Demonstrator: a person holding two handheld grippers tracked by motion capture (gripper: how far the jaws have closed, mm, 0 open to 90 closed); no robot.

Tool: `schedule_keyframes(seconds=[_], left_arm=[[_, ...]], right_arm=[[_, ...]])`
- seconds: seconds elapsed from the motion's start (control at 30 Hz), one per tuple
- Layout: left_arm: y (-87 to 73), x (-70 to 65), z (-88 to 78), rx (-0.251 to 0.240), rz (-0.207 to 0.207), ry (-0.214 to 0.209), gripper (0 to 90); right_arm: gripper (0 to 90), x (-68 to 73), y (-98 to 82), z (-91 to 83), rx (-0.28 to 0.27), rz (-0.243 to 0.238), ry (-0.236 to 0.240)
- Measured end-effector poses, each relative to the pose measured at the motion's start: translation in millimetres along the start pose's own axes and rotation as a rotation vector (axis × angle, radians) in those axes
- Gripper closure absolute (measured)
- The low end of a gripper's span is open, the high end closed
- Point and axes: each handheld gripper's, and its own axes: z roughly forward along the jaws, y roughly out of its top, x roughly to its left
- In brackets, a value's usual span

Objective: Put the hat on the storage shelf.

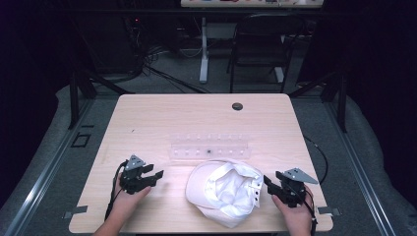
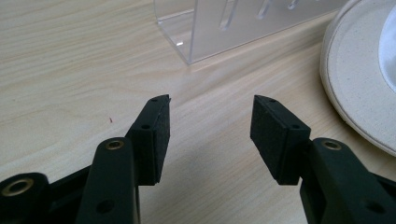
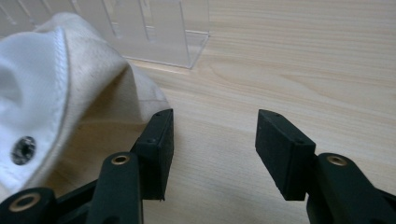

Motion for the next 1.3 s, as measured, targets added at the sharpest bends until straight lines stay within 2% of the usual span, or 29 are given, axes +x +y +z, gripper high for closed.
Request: schedule_keyframes(seconds=[0.07, 0.13, 0.2, 0.33, 0.37, 0.4, 0.43, 0.57, 0.8, 1.1, 1.13, 1.3], left_arm=[[-0.4, -0.4, -0.2, -0.005, 0.001, -0.005, 47.4], [-0.6, -1.1, -0.9, -0.005, 0.003, -0.009, 46.9], [-1.6, -2.0, -0.3, 0.003, 0.013, -0.012, 46.8], [-1.6, -4.0, 0.7, 0.004, 0.025, -0.013, 46.8], [-1.2, -4.0, 0.9, 0.008, 0.032, -0.012, 46.8], [-0.9, -4.4, 1.7, 0.011, 0.031, -0.012, 46.9], [-0.7, -4.5, 2.0, 0.011, 0.034, -0.01, 46.9], [-0.5, -4.2, 2.9, 0.017, 0.033, -0.006, 46.8], [-0.7, -4.1, 2.0, 0.012, 0.037, -0.007, 46.8], [-0.6, -5.6, 2.1, 0.014, 0.039, -0.008, 46.8], [-0.6, -5.7, 1.9, 0.015, 0.04, -0.007, 46.8], [-0.6, -6.2, 2.1, 0.017, 0.041, -0.006, 46.8]], right_arm=[[47.1, -0.3, 2.3, -1.0, 0.006, 0.009, 0.01], [44.8, -1.6, 9.4, -3.8, 0.034, 0.039, 0.038], [44.8, -1.8, 14.8, -6.0, 0.058, 0.046, 0.054], [44.9, -3.2, 23.9, -8.0, 0.153, 0.085, 0.095], [44.9, -3.2, 23.9, -8.0, 0.153, 0.085, 0.095], [46.1, -4.8, 27.0, -7.6, 0.188, 0.122, 0.114], [46.1, -4.8, 27.0, -7.6, 0.188, 0.122, 0.114], [46.1, -6.6, 31.8, -6.7, 0.246, 0.151, 0.158], [46.0, -6.3, 45.2, -5.6, 0.319, 0.179, 0.182], [46.0, -9.7, 54.1, -10.5, 0.355, 0.208, 0.198], [46.0, -13.1, 55.4, -14.3, 0.359, 0.235, 0.221], [45.3, -16.8, 56.9, -25.5, 0.352, 0.276, 0.262]])
